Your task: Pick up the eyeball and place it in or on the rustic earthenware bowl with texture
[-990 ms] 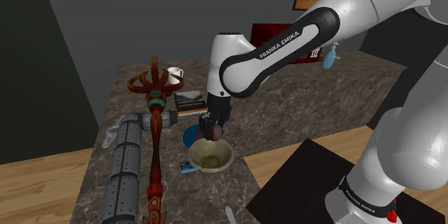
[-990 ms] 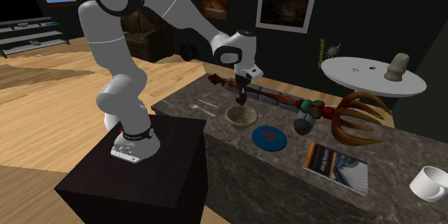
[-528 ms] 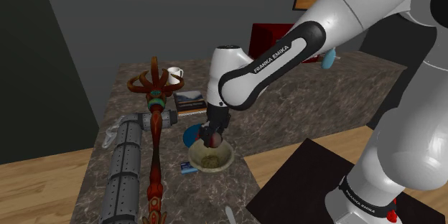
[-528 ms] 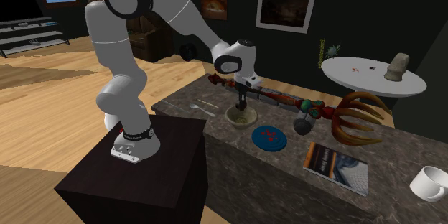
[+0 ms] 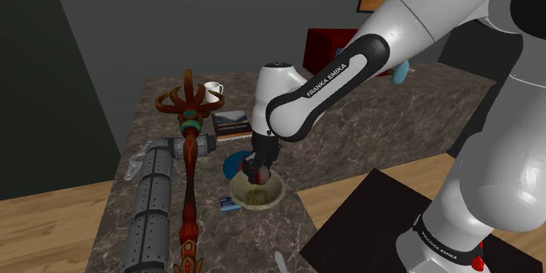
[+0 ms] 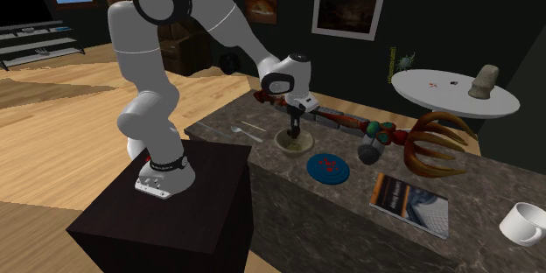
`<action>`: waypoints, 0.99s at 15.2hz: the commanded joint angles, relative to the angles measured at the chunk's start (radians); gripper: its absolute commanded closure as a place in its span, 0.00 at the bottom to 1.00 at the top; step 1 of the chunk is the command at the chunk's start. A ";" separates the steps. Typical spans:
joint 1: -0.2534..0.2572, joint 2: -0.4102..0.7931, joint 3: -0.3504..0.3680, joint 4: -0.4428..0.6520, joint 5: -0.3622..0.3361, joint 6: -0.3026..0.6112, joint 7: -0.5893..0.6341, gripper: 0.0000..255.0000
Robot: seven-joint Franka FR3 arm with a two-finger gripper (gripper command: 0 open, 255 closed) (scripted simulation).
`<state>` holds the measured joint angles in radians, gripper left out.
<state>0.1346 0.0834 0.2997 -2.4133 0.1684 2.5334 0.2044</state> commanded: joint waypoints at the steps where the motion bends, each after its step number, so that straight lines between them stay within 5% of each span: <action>1: 0.000 0.000 0.000 0.000 0.000 0.000 0.000 1.00; 2: 0.000 0.000 0.000 0.000 0.000 0.000 0.000 1.00; 3: 0.000 0.000 0.000 0.000 0.000 0.000 0.000 0.00; 8: 0.000 0.000 0.000 0.000 0.000 0.000 0.000 0.00; 12: -0.012 -0.108 -0.006 0.025 0.022 -0.132 -0.018 0.00; 15: -0.011 -0.108 -0.006 0.025 0.022 -0.132 -0.018 0.00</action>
<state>0.1237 -0.0202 0.2936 -2.3876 0.1896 2.4055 0.1871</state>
